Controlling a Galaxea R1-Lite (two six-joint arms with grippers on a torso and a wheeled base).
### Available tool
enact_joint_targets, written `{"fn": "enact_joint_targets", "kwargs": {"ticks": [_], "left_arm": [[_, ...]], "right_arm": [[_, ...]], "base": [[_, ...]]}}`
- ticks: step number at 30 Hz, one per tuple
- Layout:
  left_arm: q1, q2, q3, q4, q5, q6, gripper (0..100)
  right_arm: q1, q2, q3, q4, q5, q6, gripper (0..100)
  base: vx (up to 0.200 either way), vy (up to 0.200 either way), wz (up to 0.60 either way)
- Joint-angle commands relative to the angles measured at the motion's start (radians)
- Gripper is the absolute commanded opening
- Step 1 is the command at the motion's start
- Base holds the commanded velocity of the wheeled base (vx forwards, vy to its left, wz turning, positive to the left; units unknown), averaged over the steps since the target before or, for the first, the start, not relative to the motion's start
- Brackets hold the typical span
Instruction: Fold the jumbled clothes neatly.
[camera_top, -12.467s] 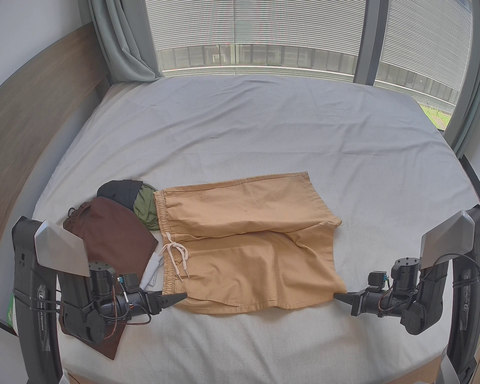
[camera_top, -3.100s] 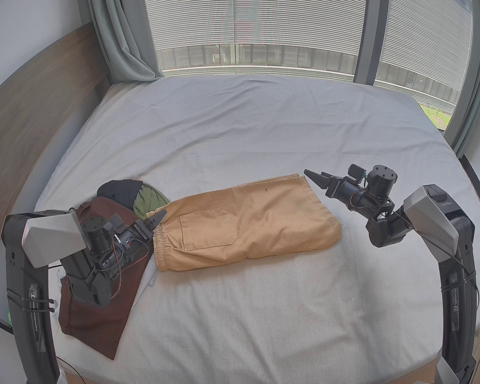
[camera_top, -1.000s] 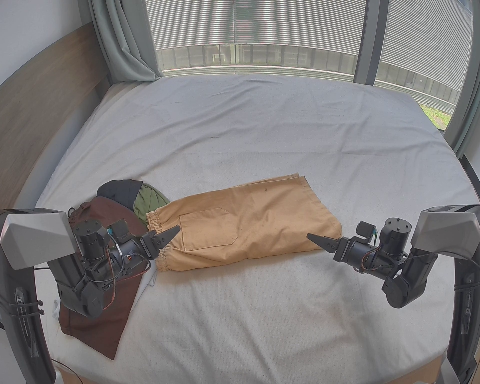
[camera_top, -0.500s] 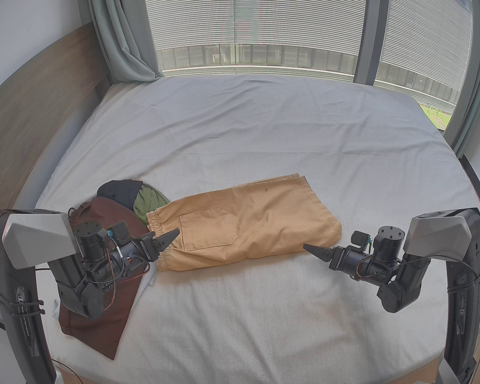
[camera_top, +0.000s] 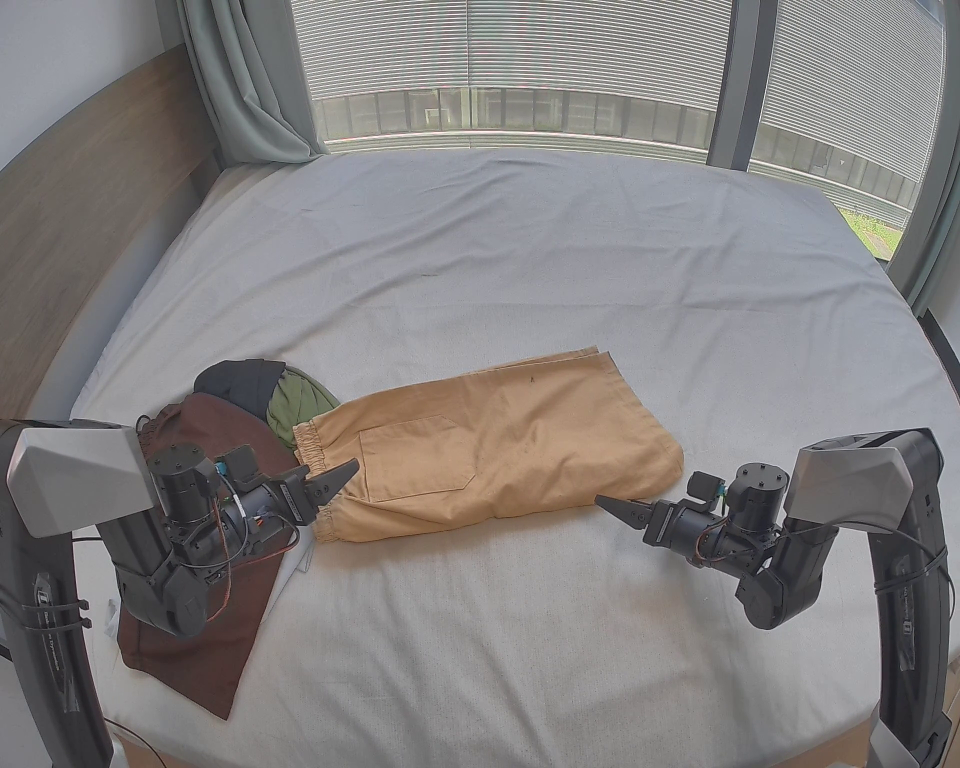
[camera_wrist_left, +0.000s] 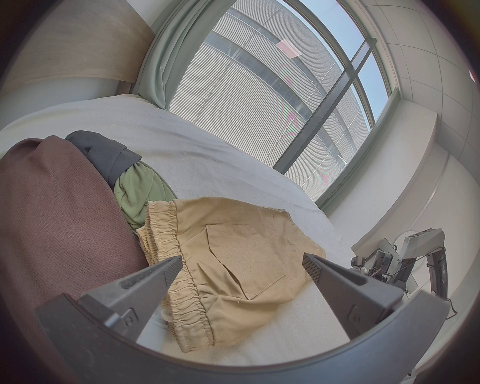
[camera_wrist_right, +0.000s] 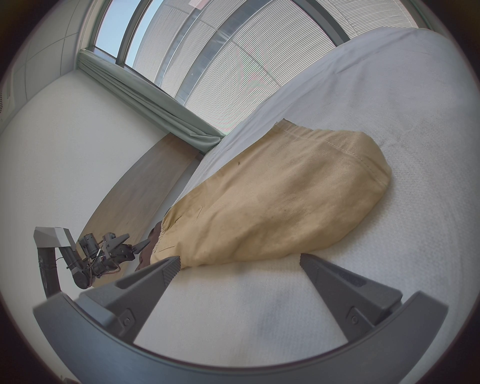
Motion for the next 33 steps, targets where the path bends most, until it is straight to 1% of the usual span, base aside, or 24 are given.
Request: {"fn": "enact_joint_targets", "kwargs": {"ticks": [1,4,9,12,15,24,26,27,29,33], "left_arm": [[0.000,0.003,0.000,0.000,-0.001,-0.001,100],[0.000,0.004,0.000,0.000,-0.001,-0.001,100],[0.000,0.010,-0.001,0.000,-0.001,-0.001,100],[0.000,0.010,-0.001,-0.002,-0.001,-0.001,100],[0.000,0.010,-0.001,0.000,-0.001,-0.001,100],[-0.002,0.015,-0.001,0.000,-0.001,-0.001,100],[-0.002,0.018,-0.001,-0.002,-0.001,-0.001,100],[-0.002,0.018,-0.001,0.000,-0.001,-0.001,100],[-0.002,0.021,-0.001,0.000,-0.001,-0.001,100],[-0.002,0.024,-0.003,0.000,-0.001,-0.001,100]], "right_arm": [[0.014,0.052,-0.045,0.001,-0.012,0.017,100],[0.027,0.072,-0.082,0.002,-0.015,0.030,100],[0.050,0.120,-0.176,0.001,-0.086,0.047,100],[0.073,0.124,-0.202,0.001,-0.094,0.117,100],[0.087,0.127,-0.231,0.001,-0.097,0.148,100],[0.099,0.139,-0.268,0.001,-0.100,0.159,100],[0.101,0.150,-0.282,0.001,-0.112,0.159,100],[0.103,0.156,-0.294,0.001,-0.131,0.157,100],[0.107,0.166,-0.302,0.001,-0.140,0.157,100],[0.106,0.170,-0.303,0.001,-0.140,0.157,100]], "base": [[0.000,0.000,0.00],[0.000,0.000,0.00],[0.000,0.000,0.00],[0.000,0.000,0.00],[0.000,0.000,0.00],[0.000,0.000,0.00],[0.000,0.000,0.00],[0.000,0.000,0.00],[0.000,0.000,0.00],[0.000,0.000,0.00]]}}
